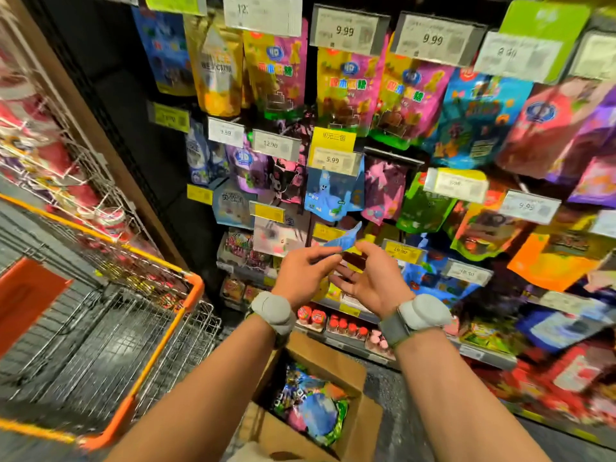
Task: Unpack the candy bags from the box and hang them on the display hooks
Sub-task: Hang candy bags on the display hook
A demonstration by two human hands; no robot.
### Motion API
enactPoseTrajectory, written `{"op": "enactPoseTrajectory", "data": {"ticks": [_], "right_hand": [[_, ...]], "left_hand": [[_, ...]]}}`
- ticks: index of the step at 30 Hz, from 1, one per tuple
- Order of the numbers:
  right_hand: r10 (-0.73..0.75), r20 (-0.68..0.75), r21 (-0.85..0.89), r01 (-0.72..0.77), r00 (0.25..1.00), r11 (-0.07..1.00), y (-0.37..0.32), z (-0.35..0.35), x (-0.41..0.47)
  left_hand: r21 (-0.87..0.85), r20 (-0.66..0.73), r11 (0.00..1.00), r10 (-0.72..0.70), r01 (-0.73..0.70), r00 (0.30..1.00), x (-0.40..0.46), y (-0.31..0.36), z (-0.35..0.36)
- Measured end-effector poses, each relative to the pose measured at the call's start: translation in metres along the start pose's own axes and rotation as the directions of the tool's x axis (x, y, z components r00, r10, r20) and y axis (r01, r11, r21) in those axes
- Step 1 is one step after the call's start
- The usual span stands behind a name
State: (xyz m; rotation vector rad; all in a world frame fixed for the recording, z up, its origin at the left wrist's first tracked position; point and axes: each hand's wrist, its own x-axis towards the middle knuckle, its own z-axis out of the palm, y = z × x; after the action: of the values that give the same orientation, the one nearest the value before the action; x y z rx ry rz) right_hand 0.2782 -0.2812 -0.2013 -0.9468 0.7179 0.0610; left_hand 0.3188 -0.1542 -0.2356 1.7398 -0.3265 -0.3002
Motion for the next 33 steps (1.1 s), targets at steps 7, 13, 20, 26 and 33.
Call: {"op": "enactPoseTrajectory", "data": {"ticks": [7, 13, 20, 26, 33], "right_hand": [[-0.109, 0.036, -0.173, 0.114, 0.993, 0.978, -0.012, 0.003, -0.003], [-0.431, 0.005, -0.488, 0.379, 0.902, 0.787, -0.007, -0.005, 0.003], [-0.538, -0.001, -0.470, 0.474, 0.843, 0.744, 0.001, 0.005, 0.009], [-0.520, 0.026, -0.320, 0.500, 0.853, 0.804, -0.002, 0.022, 0.007], [-0.633, -0.030, -0.355, 0.583, 0.774, 0.730, -0.017, 0.034, 0.003]], "left_hand": [[0.016, -0.108, 0.999, 0.048, -0.047, 0.993, 0.012, 0.014, -0.004], [-0.455, -0.130, 0.889, -0.130, 0.057, 0.983, 0.017, 0.026, -0.020], [-0.690, 0.012, 0.710, -0.186, 0.143, 0.982, 0.018, 0.031, -0.030], [-0.759, 0.038, 0.631, -0.206, 0.162, 0.978, 0.020, 0.036, -0.041], [-0.739, 0.056, 0.660, -0.136, 0.133, 0.989, 0.026, 0.045, -0.064]]}}
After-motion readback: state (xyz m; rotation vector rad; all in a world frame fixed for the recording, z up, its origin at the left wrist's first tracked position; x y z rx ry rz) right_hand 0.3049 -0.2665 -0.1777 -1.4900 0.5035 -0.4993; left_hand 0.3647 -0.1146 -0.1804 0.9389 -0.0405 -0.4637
